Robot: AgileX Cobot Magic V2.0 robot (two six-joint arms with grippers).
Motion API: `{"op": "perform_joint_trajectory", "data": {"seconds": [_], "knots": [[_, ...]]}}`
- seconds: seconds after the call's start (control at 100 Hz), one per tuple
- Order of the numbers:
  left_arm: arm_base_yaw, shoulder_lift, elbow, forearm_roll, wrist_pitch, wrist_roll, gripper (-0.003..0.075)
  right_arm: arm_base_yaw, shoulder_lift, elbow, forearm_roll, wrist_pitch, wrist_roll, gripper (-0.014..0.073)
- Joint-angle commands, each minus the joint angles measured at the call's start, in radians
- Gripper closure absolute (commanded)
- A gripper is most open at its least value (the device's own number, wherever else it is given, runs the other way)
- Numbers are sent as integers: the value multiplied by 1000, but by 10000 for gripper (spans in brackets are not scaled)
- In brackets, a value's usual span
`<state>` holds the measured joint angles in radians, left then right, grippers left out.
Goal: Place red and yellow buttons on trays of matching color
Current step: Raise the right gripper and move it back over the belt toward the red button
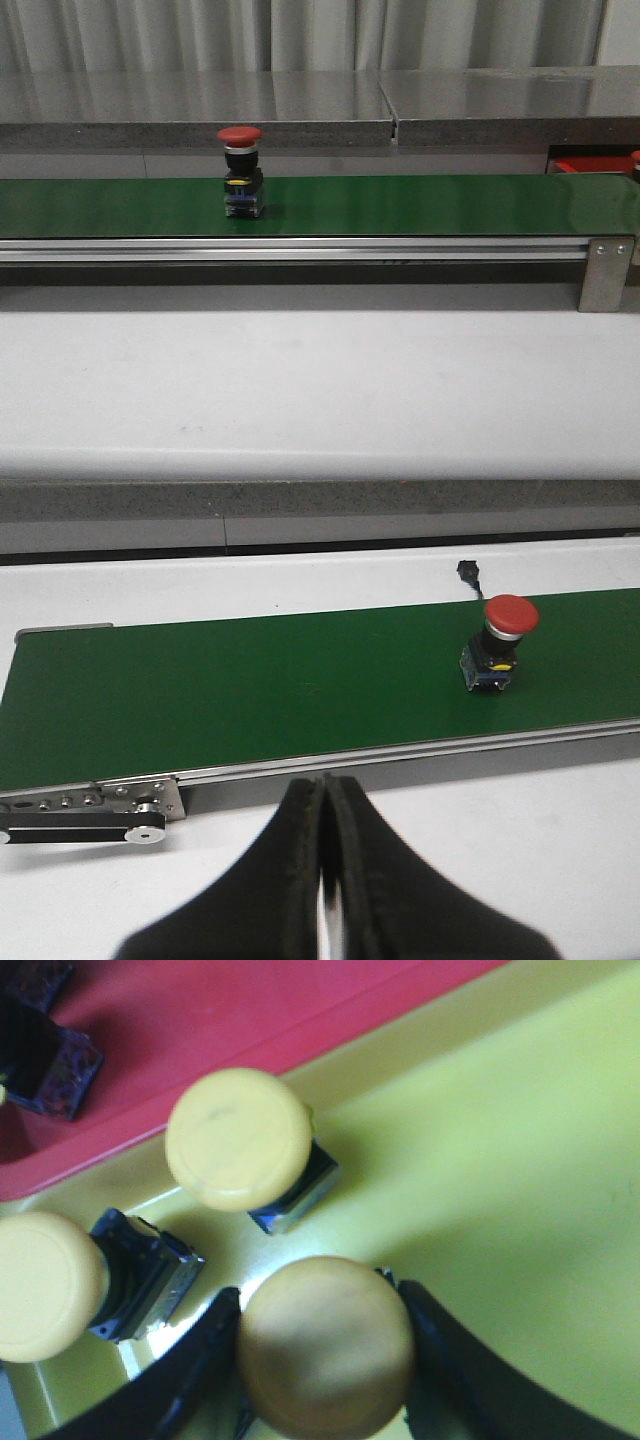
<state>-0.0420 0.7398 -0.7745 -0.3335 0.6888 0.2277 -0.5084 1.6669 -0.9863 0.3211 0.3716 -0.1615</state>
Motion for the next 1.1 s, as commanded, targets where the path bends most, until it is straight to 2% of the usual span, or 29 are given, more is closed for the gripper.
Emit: {"op": "perform_joint_trajectory", "data": {"seconds": [0.0,0.16,0.24,0.64,1.09], "knots": [[-8,-4,-27,-18,-60,-2,741,-7,-26,-23,11,-43,1,444],[-8,-4,-27,-18,-60,-2,741,-7,-23,-23,11,-44,1,211],[-8,-4,-27,-18,-60,-2,741,-7,-23,-23,11,-44,1,153],[-8,-4,-27,-18,-60,-2,741,-7,-40,-23,10,-56,1,146],[-8,-4,-27,-18,-60,-2,741,23,-200,-23,-14,-54,-18,146]]}}
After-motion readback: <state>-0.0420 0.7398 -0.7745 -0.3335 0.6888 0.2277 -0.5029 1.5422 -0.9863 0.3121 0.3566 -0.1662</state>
